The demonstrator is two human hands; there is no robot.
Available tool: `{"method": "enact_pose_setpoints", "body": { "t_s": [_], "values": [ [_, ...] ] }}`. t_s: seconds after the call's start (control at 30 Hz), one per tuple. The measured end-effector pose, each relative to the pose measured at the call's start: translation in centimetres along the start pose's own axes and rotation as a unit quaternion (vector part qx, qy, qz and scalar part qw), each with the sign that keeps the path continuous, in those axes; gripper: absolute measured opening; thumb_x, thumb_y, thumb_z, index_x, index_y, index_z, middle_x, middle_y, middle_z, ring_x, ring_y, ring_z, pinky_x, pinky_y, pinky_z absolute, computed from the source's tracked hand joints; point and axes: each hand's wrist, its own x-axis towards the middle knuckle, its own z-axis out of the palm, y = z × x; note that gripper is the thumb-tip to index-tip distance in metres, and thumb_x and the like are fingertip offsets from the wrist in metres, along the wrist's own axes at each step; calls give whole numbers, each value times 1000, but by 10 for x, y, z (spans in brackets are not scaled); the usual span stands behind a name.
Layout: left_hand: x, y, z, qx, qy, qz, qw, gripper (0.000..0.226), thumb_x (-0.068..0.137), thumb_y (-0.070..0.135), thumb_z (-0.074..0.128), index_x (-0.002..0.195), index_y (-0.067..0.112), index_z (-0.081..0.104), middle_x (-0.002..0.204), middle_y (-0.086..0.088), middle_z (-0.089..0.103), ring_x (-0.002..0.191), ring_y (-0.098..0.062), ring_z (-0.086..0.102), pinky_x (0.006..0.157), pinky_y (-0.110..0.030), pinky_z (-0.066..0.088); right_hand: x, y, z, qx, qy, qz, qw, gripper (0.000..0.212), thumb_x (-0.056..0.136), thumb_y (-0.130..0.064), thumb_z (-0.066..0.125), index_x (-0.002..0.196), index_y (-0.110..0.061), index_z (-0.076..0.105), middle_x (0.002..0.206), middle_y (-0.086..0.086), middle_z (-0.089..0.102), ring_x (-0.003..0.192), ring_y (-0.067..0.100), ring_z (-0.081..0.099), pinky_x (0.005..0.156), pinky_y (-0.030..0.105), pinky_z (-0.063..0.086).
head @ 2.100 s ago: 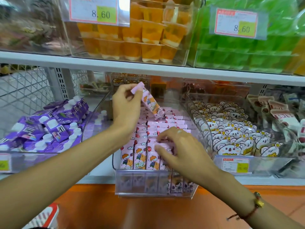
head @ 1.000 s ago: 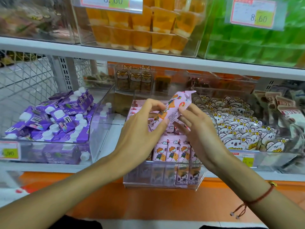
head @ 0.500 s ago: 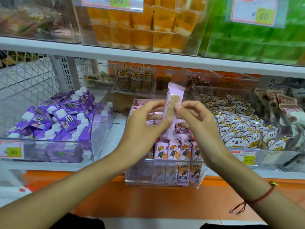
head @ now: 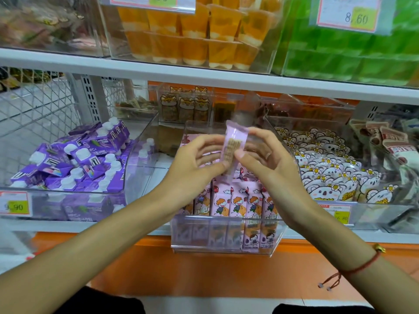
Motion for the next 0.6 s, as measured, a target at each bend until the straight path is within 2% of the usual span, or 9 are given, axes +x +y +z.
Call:
{"method": "enact_pose_setpoints", "body": {
  "t_s": [0.07,0.13,0.23,0.37,0.5,0.6],
  "values": [
    [0,2,-2,9,12,18,1000,40,83,-8,64,108,22,59,115,2,66,109,-5,61,98,-18,46,-2,0,1,-7,-22,-29,999,32,87,-10,67,114,-23,56,113,6,64,110,15,60,93,31,49],
    [1,1,-3,12,17,22,1000,41,83,-12,62,111,18,59,118,-2,65,113,-8,60,102,-22,44,-3,2,2,-17,-28,-42,999,31,85,-8,69,109,-24,56,111,3,62,111,14,58,97,36,47],
    [0,1,-3,13,1,23,1000,42,85,-14,58,119,11,56,120,-4,65,114,-9,60,103,-25,44,-2,2,3,-37,-25,-63,997,31,82,-12,72,105,-28,58,103,-12,64,107,8,59,95,31,47],
    [-3,0,0,-9,-30,8,999,44,89,-10,55,128,10,51,124,-4,64,117,-11,60,105,-31,44,-1,0,3,-56,1,-94,994,32,79,-18,76,105,-32,63,101,-11,67,100,8,61,86,22,49],
    [-3,0,-1,-42,-43,-10,998,40,90,-3,58,126,12,53,123,-1,65,113,-10,62,102,-31,48,-1,-1,0,-60,9,-90,994,39,77,-30,73,115,-32,63,104,-14,65,101,4,60,83,18,49],
    [-1,0,-4,-90,-3,-27,996,39,88,5,63,125,14,55,121,-1,66,111,-14,64,93,-32,53,-2,0,-1,-87,-10,-71,994,60,76,-36,73,131,-38,48,118,-15,59,111,1,56,87,14,47]
  ]
}}
